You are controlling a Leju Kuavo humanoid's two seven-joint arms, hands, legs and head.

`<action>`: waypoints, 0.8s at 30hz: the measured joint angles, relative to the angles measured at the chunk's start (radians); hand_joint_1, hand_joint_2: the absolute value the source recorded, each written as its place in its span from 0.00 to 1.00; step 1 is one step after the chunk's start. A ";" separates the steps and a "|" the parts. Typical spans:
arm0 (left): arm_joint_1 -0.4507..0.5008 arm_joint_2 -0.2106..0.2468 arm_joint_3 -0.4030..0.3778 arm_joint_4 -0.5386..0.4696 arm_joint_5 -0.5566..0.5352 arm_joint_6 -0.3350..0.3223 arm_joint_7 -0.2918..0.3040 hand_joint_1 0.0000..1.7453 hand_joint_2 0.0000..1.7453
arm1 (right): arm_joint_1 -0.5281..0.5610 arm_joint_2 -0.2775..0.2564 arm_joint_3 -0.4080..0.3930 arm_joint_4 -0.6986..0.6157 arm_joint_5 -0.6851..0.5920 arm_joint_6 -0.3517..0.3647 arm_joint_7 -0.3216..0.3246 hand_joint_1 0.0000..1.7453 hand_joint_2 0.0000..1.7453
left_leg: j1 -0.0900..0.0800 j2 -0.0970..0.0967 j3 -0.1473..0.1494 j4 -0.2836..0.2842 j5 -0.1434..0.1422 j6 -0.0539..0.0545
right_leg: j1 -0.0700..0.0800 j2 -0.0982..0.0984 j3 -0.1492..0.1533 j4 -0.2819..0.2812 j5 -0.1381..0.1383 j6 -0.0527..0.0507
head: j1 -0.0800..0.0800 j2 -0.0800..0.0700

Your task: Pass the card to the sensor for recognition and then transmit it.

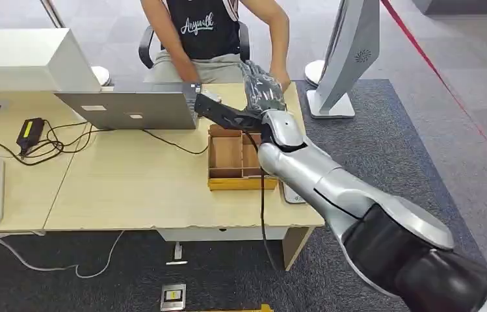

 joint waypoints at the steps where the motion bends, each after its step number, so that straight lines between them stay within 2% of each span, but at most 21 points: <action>1: 0.003 0.000 0.000 0.000 0.001 0.000 0.000 0.00 0.00 | 0.016 -0.011 -0.001 -0.030 -0.006 -0.001 0.010 0.00 1.00 | 0.000 0.000 0.000 0.000 0.000 0.000 | 0.000 0.000 0.000 0.000 0.000 0.000 | 0.000 0.000; 6: 0.008 0.000 0.000 0.000 -0.001 0.000 -0.003 0.00 0.00 | 0.130 -0.092 -0.010 -0.195 -0.013 -0.015 0.053 0.00 1.00 | 0.000 0.000 -0.001 0.000 0.000 0.000 | 0.000 0.000 0.001 -0.001 0.000 0.000 | 0.000 0.000; 12: 0.010 0.000 0.000 0.000 0.001 -0.001 -0.002 0.00 0.00 | 0.228 -0.184 -0.034 -0.356 -0.008 -0.012 0.064 0.00 1.00 | -0.001 0.000 0.000 0.000 0.000 0.000 | -0.001 0.000 0.001 -0.001 0.000 0.000 | 0.001 0.000; 19: 0.011 0.000 0.001 0.000 0.010 -0.002 0.006 0.00 0.00 | 0.311 -0.235 -0.046 -0.486 0.006 0.003 0.053 0.00 1.00 | 0.000 0.000 0.000 0.000 0.000 0.000 | 0.000 0.000 0.000 0.000 0.000 0.000 | 0.001 0.000; 24: 0.010 0.002 0.001 0.000 0.010 0.000 0.015 0.00 0.00 | 0.338 -0.251 -0.049 -0.534 0.047 0.021 0.052 0.00 1.00 | 0.000 0.000 0.000 0.000 0.000 0.000 | 0.000 0.000 0.000 -0.001 0.000 0.000 | 0.001 0.000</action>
